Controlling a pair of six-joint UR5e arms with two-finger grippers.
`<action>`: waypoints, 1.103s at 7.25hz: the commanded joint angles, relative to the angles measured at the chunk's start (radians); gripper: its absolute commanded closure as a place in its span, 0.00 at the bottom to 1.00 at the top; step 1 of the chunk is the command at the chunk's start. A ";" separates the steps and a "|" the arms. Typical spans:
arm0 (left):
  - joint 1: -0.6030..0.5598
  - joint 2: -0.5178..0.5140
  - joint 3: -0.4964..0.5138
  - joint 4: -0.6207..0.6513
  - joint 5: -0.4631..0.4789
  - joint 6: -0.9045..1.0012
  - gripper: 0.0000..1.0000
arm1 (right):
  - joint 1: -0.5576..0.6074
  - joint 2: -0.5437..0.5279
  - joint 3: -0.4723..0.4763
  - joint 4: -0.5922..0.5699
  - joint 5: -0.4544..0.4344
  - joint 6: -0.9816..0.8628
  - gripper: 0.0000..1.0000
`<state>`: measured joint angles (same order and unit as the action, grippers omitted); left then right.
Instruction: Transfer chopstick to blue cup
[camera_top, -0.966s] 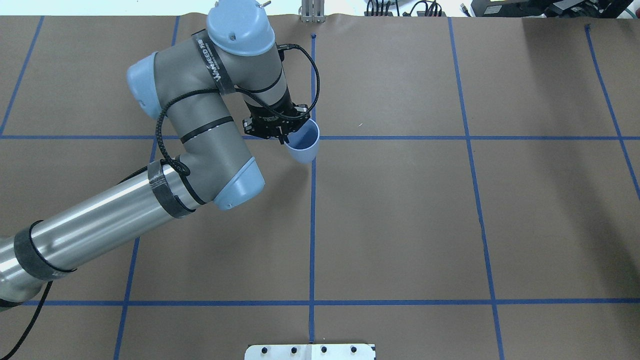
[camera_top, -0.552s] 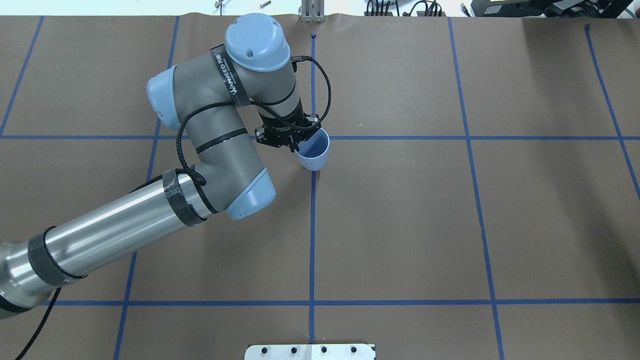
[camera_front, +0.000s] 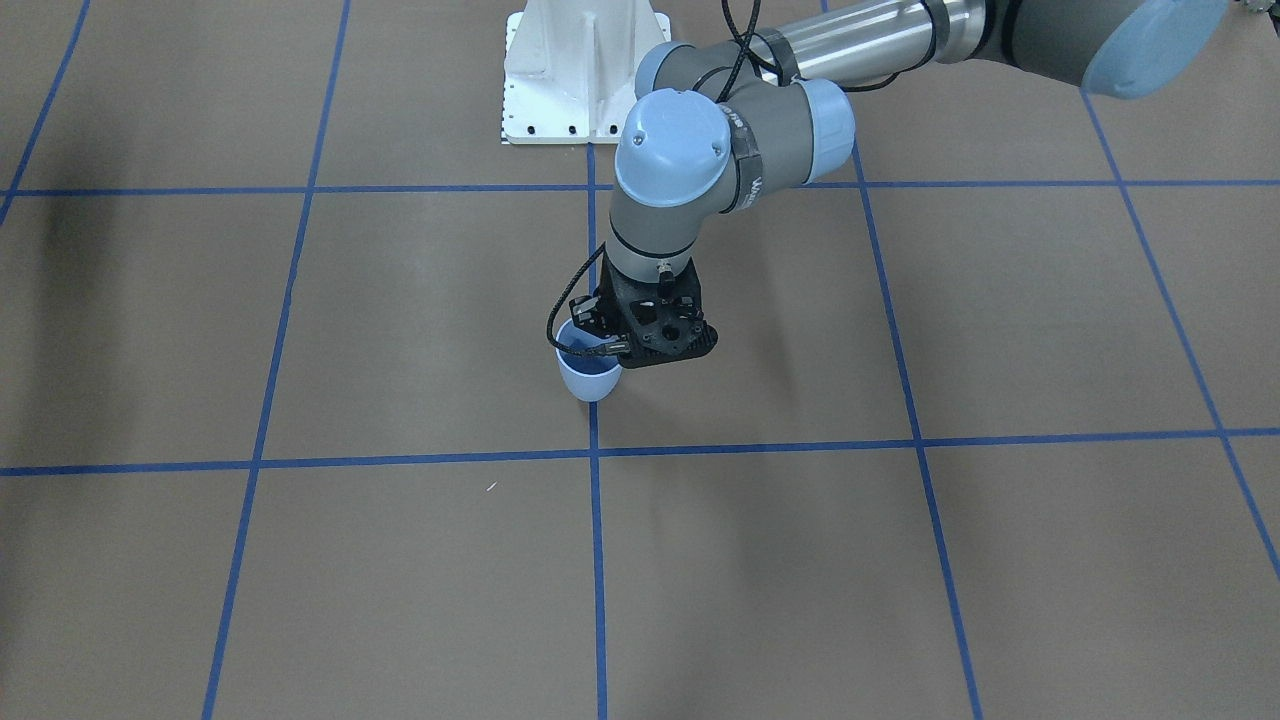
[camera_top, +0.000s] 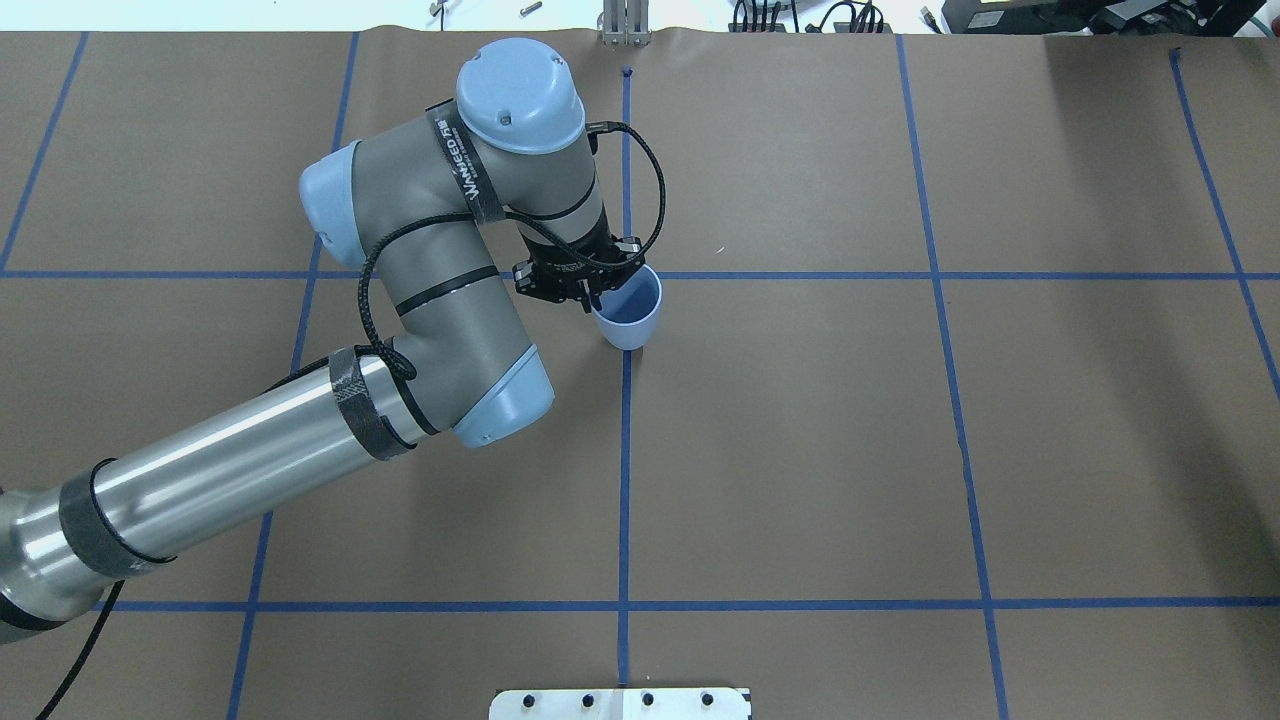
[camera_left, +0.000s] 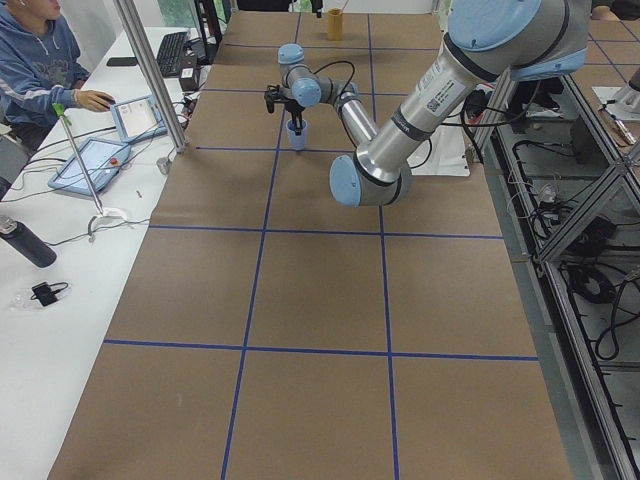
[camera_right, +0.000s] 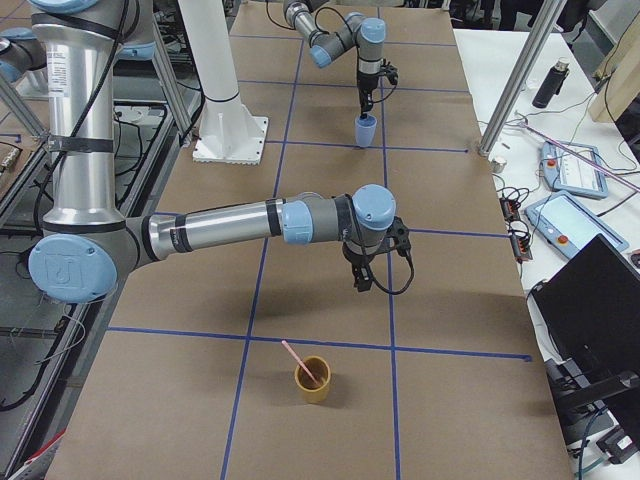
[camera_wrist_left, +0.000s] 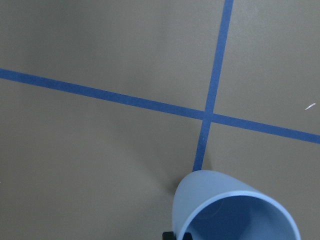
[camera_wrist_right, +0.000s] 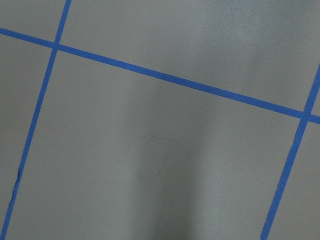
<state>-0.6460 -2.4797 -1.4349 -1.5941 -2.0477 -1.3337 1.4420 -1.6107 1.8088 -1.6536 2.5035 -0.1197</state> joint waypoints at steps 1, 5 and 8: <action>0.000 0.004 -0.007 0.000 0.000 0.001 0.11 | 0.000 0.002 -0.003 0.000 0.000 0.000 0.00; -0.066 0.135 -0.243 -0.023 0.000 -0.001 0.02 | 0.002 0.017 -0.005 0.000 -0.002 0.006 0.00; -0.144 0.284 -0.338 -0.032 0.003 0.019 0.02 | 0.165 0.039 0.076 -0.006 -0.209 0.227 0.05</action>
<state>-0.7636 -2.2407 -1.7595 -1.6226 -2.0458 -1.3233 1.5358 -1.5637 1.8513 -1.6548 2.4140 0.0488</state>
